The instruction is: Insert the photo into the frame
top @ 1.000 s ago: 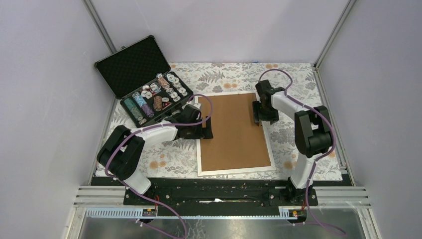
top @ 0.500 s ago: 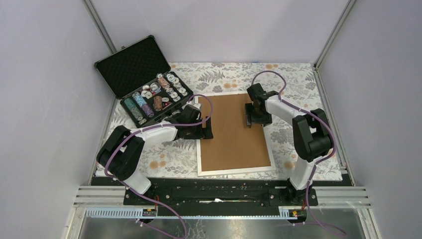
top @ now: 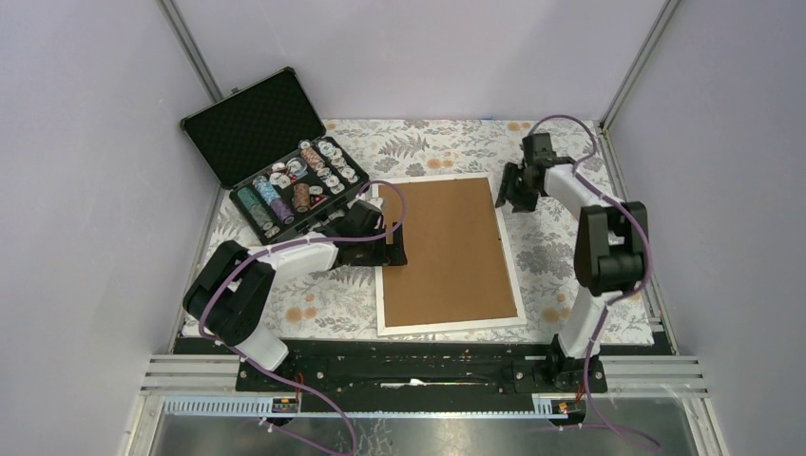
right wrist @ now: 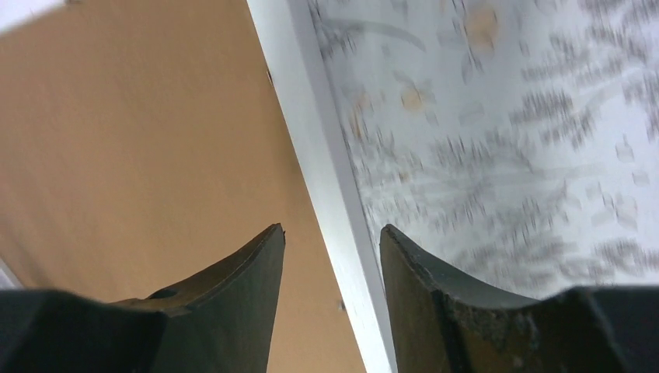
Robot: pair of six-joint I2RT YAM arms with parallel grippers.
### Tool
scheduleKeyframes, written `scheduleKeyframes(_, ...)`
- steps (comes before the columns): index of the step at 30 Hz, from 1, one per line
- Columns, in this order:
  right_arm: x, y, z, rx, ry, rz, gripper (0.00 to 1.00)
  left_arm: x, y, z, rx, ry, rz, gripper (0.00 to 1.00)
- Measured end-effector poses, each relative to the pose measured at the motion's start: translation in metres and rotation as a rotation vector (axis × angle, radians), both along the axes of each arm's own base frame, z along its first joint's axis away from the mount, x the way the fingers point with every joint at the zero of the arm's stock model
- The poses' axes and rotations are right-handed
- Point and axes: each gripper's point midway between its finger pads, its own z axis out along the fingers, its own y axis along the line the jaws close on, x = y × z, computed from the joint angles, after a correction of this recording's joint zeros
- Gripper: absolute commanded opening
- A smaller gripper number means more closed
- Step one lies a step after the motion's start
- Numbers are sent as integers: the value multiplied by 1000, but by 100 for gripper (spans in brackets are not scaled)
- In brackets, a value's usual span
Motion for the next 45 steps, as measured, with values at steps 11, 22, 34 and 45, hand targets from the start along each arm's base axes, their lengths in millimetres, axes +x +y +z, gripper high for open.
scheduleKeyframes(11,76,1,-14,19,-49,34,46,-1,-1,2,-24,17,3,98)
scheduleKeyframes(22,82,7,-34,74,-16,75,45,0,-1,2,-25,19,8,98)
scheduleKeyframes(34,81,11,-35,40,-47,82,45,1,-1,1,-12,33,5,98)
scheduleKeyframes(45,78,19,-34,-306,-79,61,47,1,-1,1,-6,40,2,98)
